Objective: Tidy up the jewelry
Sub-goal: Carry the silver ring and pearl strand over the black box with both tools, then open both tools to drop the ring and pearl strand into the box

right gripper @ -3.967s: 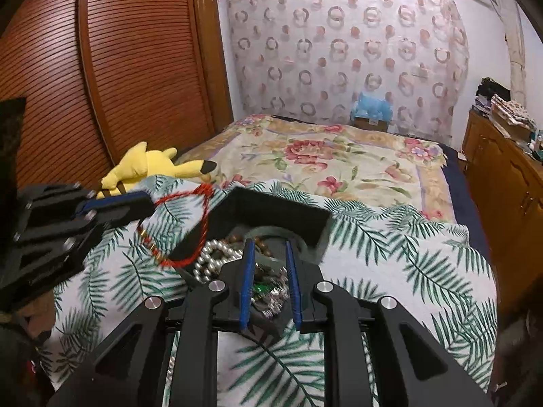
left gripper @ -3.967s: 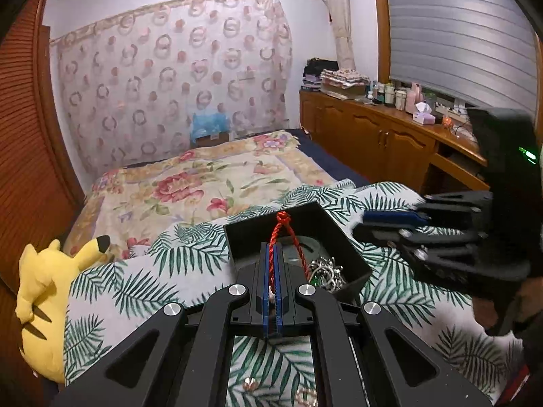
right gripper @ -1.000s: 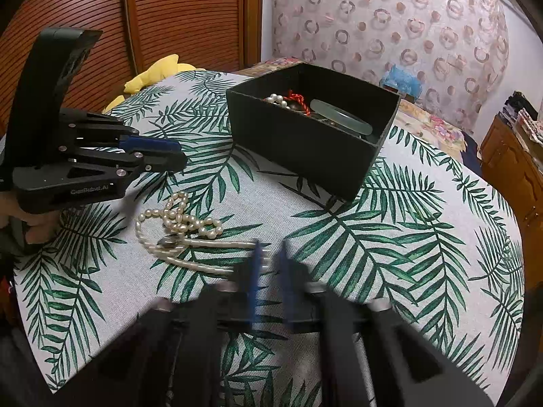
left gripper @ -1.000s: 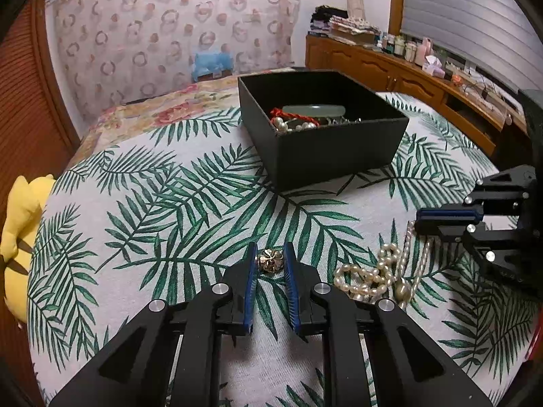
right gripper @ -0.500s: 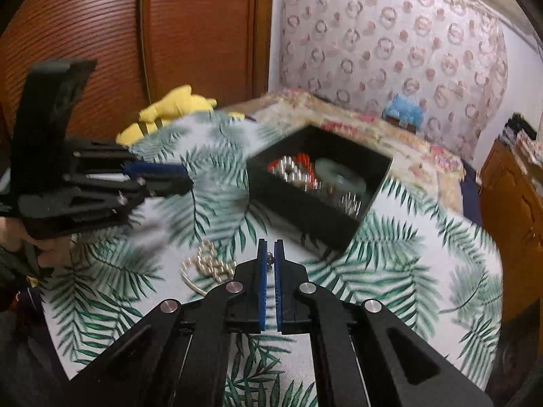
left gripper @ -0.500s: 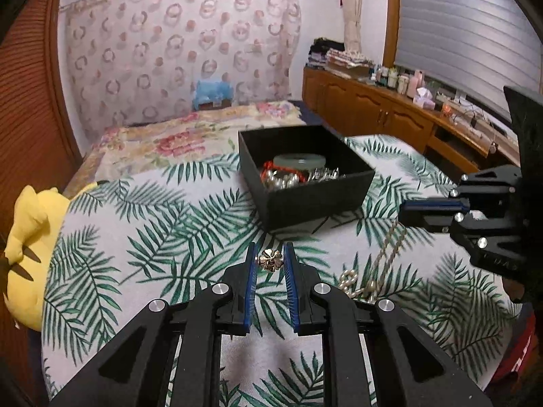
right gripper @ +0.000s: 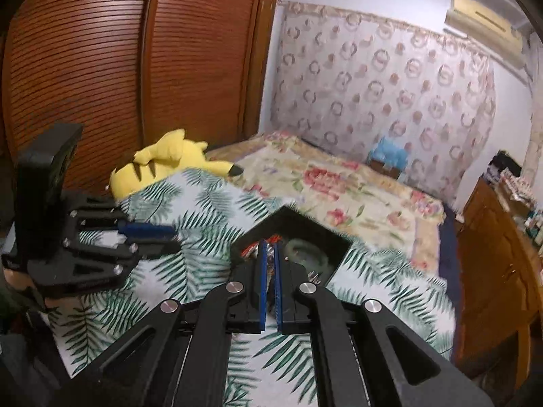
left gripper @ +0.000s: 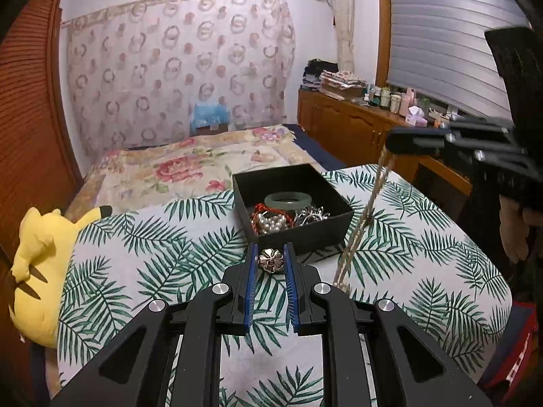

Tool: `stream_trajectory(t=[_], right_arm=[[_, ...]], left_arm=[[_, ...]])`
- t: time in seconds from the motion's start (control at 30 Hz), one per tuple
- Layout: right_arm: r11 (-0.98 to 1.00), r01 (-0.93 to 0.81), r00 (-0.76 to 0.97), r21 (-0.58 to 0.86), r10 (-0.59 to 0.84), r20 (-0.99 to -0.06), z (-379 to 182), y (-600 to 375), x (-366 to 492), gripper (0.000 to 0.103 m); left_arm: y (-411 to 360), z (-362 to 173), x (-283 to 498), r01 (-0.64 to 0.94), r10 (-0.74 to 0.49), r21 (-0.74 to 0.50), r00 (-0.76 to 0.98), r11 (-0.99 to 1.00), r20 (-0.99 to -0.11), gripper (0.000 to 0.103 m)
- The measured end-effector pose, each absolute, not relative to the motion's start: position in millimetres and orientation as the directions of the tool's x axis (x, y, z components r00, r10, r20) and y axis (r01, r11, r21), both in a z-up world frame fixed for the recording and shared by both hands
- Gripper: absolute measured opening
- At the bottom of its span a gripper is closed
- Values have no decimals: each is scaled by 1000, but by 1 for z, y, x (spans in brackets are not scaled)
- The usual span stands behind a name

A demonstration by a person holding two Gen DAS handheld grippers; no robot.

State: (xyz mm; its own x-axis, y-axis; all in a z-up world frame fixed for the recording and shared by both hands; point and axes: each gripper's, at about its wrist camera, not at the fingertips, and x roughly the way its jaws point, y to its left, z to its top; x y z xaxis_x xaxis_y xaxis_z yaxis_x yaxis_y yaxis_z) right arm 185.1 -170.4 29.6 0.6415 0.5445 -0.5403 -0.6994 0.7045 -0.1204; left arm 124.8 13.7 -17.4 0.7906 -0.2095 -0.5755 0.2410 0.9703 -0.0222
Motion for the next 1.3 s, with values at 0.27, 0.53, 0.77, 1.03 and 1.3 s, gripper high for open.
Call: stream_trajectory(t=[0.27,0.53,0.77,1.03,1.3], right_arm=[[736,-665,691,-129,540,-480,70,-179,201,5],[760,-629,734,-163,511,-447,103,-178,220,5],[767,-616,752,-179,506,-423,123,-175,228,5],[774,-608,750,-174,490,-444,118,-173,240,5],[775,-625,685,-92,488,-540,67,-167,262,5]], left_arm=[[6,3,143,249,-212,-8,806,969,-553,14],[1,13,154,247,-201,11,813,969,-546,14],[0,13,158,247,-196,19,811,969,-551,14],[0,10,166,242,-189,22,808,970,-559,14],[1,-6,183,232,-180,13,789,973,-588,14]])
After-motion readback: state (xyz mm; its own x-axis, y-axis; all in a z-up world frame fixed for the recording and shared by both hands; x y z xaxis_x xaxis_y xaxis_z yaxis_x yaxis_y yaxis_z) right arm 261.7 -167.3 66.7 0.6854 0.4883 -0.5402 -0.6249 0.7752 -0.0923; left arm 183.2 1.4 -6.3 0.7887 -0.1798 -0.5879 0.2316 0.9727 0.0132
